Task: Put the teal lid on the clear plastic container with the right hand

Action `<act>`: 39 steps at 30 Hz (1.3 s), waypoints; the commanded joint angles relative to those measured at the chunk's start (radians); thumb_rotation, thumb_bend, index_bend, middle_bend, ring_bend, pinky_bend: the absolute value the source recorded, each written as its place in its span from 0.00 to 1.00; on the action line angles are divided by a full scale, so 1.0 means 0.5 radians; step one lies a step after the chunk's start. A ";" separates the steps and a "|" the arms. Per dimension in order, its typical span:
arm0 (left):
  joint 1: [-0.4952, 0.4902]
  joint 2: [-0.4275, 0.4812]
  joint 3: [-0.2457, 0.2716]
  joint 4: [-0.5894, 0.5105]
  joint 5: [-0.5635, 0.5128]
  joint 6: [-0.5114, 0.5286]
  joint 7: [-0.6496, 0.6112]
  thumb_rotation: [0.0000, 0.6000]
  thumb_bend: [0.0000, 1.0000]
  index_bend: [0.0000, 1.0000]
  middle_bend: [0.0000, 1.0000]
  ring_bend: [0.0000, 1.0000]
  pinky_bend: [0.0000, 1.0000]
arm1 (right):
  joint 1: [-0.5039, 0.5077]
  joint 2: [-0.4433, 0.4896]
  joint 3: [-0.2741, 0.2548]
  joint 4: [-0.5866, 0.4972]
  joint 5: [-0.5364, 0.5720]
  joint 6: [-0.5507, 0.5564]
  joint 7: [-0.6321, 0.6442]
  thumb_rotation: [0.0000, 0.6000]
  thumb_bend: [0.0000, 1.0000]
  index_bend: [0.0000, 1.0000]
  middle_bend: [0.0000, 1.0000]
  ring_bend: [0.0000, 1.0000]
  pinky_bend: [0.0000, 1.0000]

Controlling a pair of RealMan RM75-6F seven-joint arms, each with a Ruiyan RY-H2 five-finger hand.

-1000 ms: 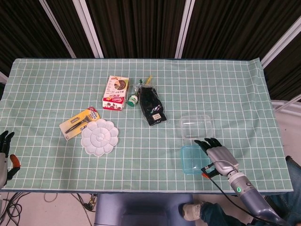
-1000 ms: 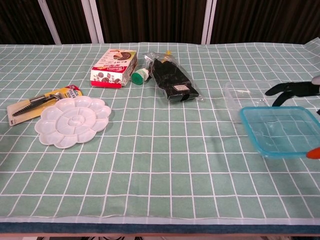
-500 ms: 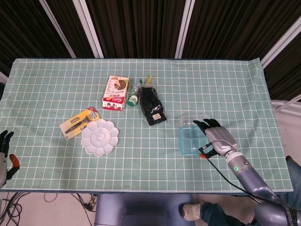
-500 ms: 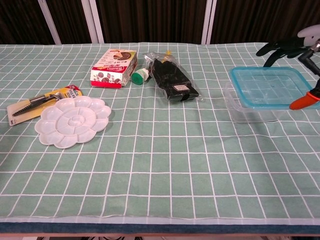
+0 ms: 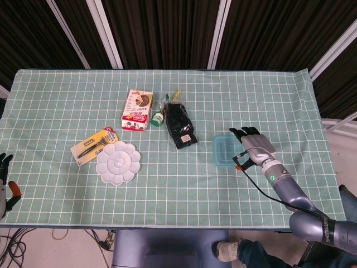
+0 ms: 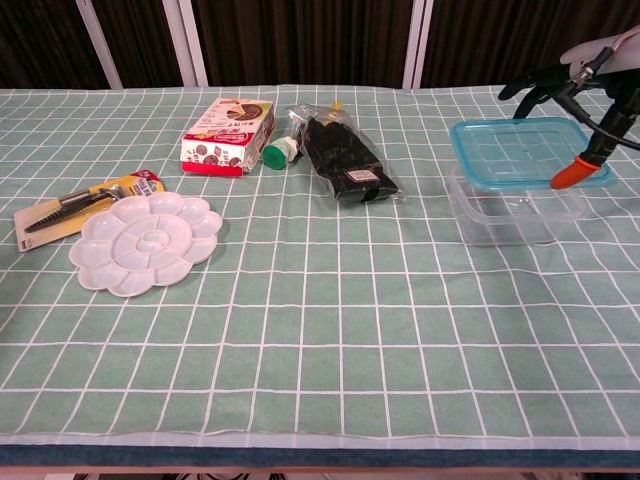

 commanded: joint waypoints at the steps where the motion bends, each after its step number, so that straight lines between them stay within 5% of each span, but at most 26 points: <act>1: -0.002 -0.002 -0.006 0.004 -0.013 -0.001 0.003 1.00 0.77 0.05 0.00 0.00 0.00 | 0.030 -0.061 -0.010 0.115 0.038 -0.061 0.042 1.00 0.25 0.00 0.39 0.06 0.00; 19: -0.012 -0.009 -0.025 0.021 -0.066 -0.006 0.015 1.00 0.77 0.05 0.00 0.00 0.00 | 0.033 -0.269 -0.055 0.461 -0.104 -0.171 0.225 1.00 0.25 0.00 0.39 0.06 0.00; 39: -0.015 -0.030 -0.029 0.041 -0.081 0.015 0.055 1.00 0.77 0.05 0.00 0.00 0.00 | -0.060 -0.287 -0.001 0.688 -0.717 -0.307 0.711 1.00 0.25 0.00 0.39 0.06 0.00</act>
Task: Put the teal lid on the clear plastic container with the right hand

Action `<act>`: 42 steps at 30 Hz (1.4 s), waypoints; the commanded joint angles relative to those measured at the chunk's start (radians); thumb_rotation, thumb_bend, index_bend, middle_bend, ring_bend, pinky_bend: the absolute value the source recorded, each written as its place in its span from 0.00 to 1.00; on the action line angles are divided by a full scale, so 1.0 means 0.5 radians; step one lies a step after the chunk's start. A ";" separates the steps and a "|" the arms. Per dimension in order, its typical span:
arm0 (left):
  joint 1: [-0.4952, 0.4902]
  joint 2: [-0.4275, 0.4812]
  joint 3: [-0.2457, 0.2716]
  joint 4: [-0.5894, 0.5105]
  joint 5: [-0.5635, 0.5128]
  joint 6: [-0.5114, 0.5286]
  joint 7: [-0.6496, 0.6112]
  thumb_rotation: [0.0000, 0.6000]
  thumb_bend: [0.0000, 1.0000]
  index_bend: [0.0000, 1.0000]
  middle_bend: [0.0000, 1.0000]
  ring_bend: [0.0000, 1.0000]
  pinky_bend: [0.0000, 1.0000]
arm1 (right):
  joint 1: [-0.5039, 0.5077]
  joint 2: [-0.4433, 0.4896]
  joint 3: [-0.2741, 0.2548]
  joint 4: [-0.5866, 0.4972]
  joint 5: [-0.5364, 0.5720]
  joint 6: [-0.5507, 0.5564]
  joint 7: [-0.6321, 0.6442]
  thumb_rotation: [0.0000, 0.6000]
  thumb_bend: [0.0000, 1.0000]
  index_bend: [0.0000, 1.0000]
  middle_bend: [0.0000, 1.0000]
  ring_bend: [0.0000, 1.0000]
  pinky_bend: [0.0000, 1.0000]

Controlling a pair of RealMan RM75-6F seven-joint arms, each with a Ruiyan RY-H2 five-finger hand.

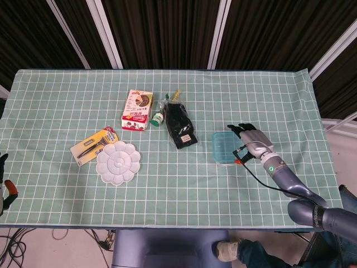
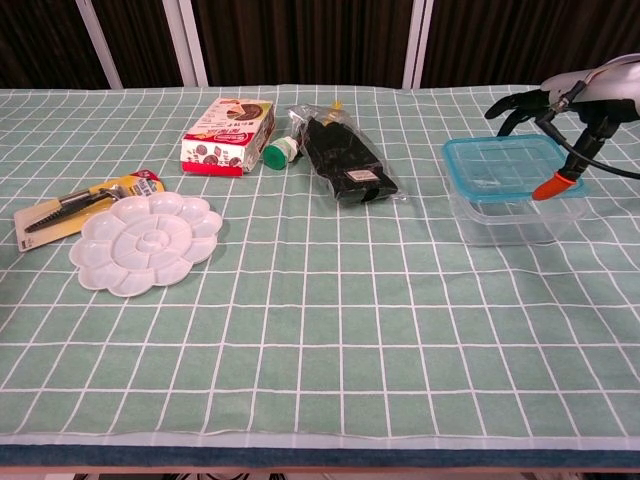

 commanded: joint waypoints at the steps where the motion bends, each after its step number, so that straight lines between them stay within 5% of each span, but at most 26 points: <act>1: -0.001 -0.004 0.000 0.004 -0.002 0.002 0.007 1.00 0.77 0.05 0.00 0.00 0.00 | -0.012 0.005 -0.001 0.021 -0.069 -0.021 0.054 1.00 0.25 0.00 0.39 0.06 0.00; 17: 0.001 -0.021 -0.007 0.013 -0.005 0.027 0.029 1.00 0.77 0.05 0.00 0.00 0.00 | -0.053 -0.002 -0.020 0.141 -0.412 -0.039 0.378 1.00 0.25 0.00 0.39 0.06 0.00; 42: 0.000 -0.020 -0.009 0.010 -0.010 0.027 0.032 1.00 0.77 0.04 0.00 0.00 0.00 | -0.070 -0.088 -0.057 0.239 -0.438 -0.013 0.414 1.00 0.25 0.00 0.39 0.06 0.00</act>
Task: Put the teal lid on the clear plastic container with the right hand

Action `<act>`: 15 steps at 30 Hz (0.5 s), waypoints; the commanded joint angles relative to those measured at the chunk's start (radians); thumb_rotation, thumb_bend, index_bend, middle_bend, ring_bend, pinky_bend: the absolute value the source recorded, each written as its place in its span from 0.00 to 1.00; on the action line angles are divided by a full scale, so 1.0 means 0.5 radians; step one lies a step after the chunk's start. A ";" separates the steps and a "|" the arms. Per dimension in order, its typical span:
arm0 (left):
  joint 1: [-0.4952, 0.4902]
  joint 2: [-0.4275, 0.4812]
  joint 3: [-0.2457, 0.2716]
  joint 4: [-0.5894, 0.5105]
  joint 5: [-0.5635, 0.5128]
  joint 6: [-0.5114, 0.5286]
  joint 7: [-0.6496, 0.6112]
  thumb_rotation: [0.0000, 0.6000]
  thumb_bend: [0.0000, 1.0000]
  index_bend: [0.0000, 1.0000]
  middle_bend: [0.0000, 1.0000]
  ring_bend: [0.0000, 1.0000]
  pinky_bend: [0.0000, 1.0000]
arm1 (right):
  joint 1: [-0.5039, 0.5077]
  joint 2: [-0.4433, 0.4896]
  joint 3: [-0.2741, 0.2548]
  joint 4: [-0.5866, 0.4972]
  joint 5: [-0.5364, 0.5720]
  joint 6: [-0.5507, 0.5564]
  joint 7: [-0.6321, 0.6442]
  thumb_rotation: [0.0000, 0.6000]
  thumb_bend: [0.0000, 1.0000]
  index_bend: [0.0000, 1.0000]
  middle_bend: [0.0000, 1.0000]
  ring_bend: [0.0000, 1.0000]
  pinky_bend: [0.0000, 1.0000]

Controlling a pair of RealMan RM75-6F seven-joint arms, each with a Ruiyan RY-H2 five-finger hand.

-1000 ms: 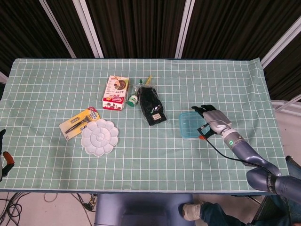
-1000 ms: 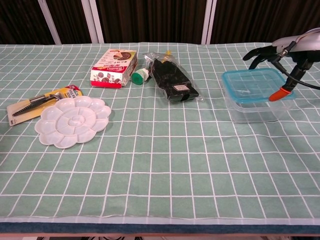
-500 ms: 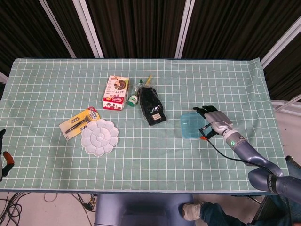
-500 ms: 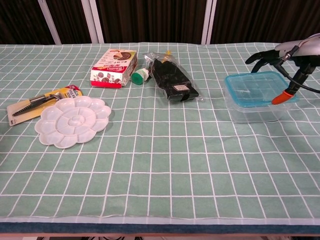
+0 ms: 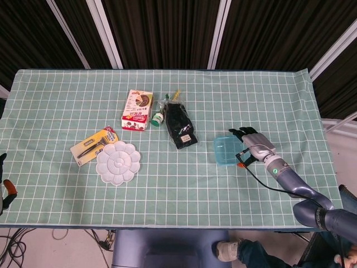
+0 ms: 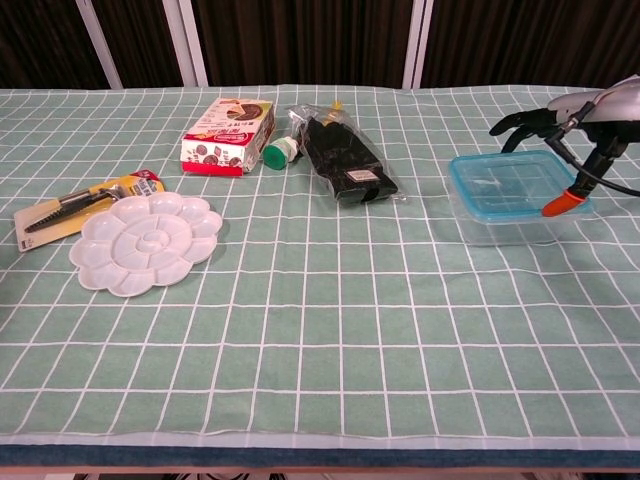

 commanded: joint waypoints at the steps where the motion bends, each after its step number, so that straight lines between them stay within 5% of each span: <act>1: 0.000 0.000 0.000 0.000 0.000 0.001 0.001 1.00 0.77 0.04 0.00 0.00 0.00 | 0.001 -0.005 -0.001 0.008 0.004 -0.003 -0.003 1.00 0.25 0.00 0.39 0.06 0.00; 15: 0.000 0.000 0.000 -0.001 -0.005 -0.001 0.002 1.00 0.77 0.04 0.00 0.00 0.00 | 0.006 -0.024 -0.012 0.036 0.001 -0.017 -0.002 1.00 0.25 0.00 0.39 0.06 0.00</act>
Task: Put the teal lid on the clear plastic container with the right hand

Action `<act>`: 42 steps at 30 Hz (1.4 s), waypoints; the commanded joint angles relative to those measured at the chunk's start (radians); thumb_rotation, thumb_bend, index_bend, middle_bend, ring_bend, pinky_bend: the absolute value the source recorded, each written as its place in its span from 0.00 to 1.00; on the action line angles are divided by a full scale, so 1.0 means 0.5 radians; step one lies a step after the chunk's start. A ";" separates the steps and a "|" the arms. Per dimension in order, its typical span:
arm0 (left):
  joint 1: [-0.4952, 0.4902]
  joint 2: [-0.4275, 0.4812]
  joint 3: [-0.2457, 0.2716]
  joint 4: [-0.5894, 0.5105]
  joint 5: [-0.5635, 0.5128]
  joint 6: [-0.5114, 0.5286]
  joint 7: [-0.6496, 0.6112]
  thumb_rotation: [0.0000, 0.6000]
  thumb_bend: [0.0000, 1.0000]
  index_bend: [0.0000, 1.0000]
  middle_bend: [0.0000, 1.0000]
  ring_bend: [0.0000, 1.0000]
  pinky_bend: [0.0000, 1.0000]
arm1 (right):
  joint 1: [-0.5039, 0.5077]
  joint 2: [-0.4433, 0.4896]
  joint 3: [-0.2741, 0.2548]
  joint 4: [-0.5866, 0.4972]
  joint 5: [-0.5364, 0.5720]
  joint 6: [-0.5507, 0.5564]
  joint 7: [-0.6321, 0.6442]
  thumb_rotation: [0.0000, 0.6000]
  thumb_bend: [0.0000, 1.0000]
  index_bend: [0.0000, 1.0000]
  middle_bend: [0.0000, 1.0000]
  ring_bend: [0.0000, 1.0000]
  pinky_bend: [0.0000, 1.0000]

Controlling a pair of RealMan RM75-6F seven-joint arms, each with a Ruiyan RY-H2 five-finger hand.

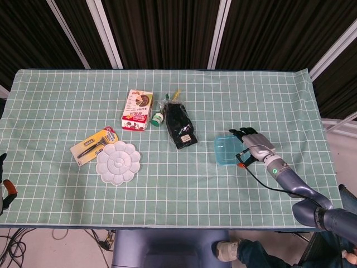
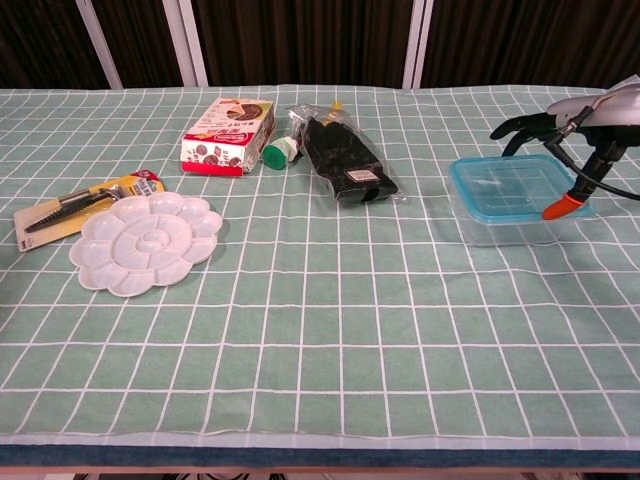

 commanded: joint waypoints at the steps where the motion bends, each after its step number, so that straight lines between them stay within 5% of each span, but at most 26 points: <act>1: 0.000 0.000 0.001 0.000 0.000 -0.001 0.000 1.00 0.77 0.04 0.00 0.00 0.00 | 0.001 -0.001 -0.001 0.002 0.000 -0.003 0.001 1.00 0.25 0.00 0.39 0.06 0.00; 32: -0.002 -0.002 0.004 0.002 0.000 -0.006 0.004 1.00 0.77 0.04 0.00 0.00 0.00 | 0.041 0.079 -0.036 -0.109 0.251 -0.075 -0.309 1.00 0.25 0.00 0.06 0.00 0.00; 42: -0.003 0.000 0.006 -0.004 0.000 -0.009 0.005 1.00 0.77 0.04 0.00 0.00 0.00 | 0.061 0.151 -0.047 -0.217 0.361 -0.071 -0.434 1.00 0.25 0.00 0.04 0.00 0.00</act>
